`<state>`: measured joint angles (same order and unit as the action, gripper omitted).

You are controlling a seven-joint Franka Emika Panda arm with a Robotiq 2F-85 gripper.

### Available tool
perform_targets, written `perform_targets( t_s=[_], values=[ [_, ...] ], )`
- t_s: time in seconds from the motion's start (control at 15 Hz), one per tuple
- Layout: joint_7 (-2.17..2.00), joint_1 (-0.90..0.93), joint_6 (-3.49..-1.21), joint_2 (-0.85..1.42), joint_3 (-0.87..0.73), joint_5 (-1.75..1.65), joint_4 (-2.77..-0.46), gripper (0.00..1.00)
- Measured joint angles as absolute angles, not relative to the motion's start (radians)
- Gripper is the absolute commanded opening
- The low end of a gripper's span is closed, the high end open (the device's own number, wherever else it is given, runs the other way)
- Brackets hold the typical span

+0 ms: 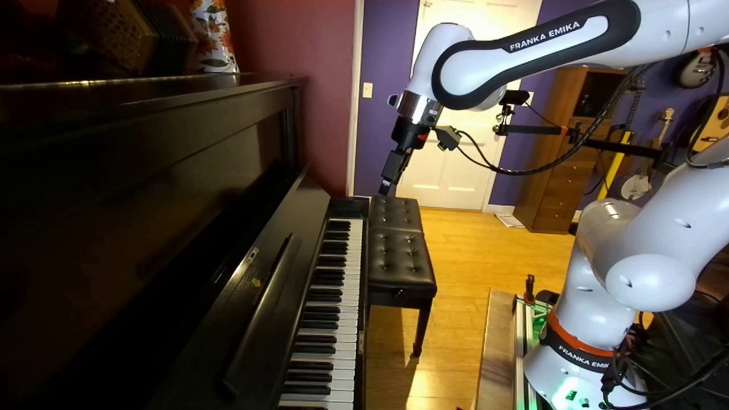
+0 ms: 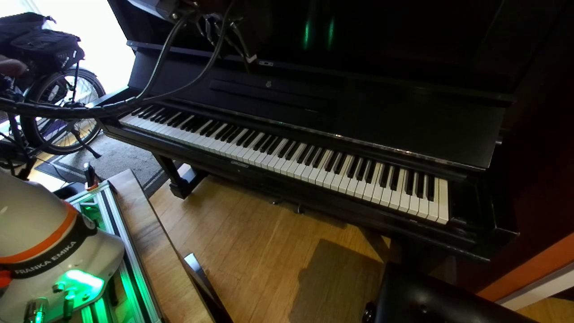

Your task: Press a key at the center of the piano

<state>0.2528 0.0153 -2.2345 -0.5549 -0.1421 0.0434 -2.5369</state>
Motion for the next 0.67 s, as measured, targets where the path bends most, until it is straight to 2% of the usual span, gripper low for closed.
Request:
perform_targets(
  t_s=[0.67],
  values=[
    [0.245,0.097,-2.256,-0.364,-0.013,0.044,-2.545,1.0]
  ],
)
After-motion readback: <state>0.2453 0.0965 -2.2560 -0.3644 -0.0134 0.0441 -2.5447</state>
